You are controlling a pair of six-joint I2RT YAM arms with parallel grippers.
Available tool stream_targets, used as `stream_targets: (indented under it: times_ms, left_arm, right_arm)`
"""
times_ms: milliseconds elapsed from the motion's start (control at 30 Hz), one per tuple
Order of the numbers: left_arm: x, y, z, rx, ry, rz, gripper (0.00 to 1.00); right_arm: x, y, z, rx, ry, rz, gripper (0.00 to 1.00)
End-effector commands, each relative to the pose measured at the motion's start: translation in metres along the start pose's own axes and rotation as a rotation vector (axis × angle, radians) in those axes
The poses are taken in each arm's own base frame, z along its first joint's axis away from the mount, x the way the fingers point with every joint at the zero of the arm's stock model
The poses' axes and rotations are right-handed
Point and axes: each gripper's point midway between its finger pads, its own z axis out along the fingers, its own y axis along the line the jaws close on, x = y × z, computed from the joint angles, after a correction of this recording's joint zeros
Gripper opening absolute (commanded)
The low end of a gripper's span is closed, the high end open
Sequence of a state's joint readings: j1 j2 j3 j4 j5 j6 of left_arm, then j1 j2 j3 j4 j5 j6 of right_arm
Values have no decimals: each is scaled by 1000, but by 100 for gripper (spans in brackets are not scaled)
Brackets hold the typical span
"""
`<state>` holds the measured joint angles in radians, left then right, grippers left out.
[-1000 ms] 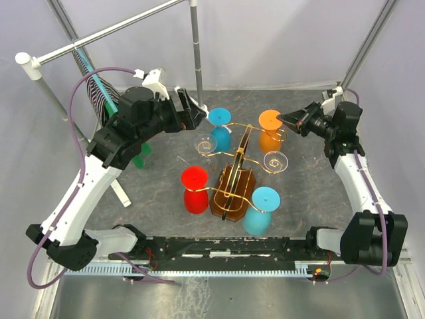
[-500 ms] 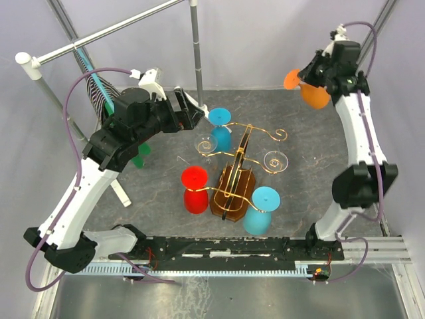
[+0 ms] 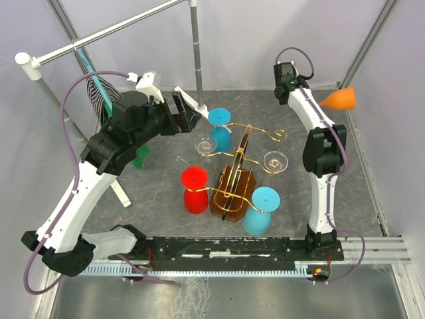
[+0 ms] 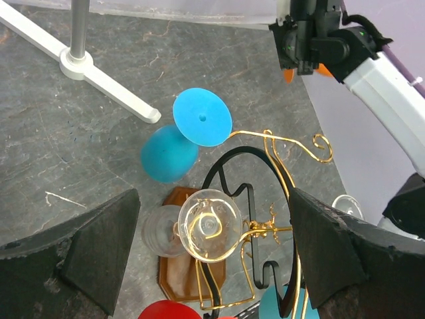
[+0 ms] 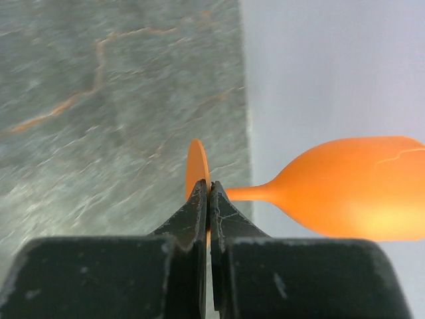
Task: Take the wine glass off the wine glass rack
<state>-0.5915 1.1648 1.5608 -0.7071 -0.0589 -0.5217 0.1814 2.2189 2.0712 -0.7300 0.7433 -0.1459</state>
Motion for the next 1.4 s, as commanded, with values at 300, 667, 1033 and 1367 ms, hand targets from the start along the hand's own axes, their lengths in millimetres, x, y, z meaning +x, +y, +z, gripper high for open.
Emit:
stream_targets:
  times_ms: [300, 667, 1033, 1367]
  left_arm:
    - [10, 0, 14, 30, 11, 56, 99]
    - [12, -1, 25, 32, 31, 83, 99]
    - [12, -5, 23, 43, 42, 73, 99]
    - [13, -12, 20, 80, 42, 39, 99]
  right_arm:
    - [-33, -25, 29, 454, 7, -203, 1]
    - [-18, -1, 68, 513, 9, -233, 1]
    - [5, -13, 116, 552, 44, -236, 0]
    - [25, -8, 145, 477, 89, -243, 1]
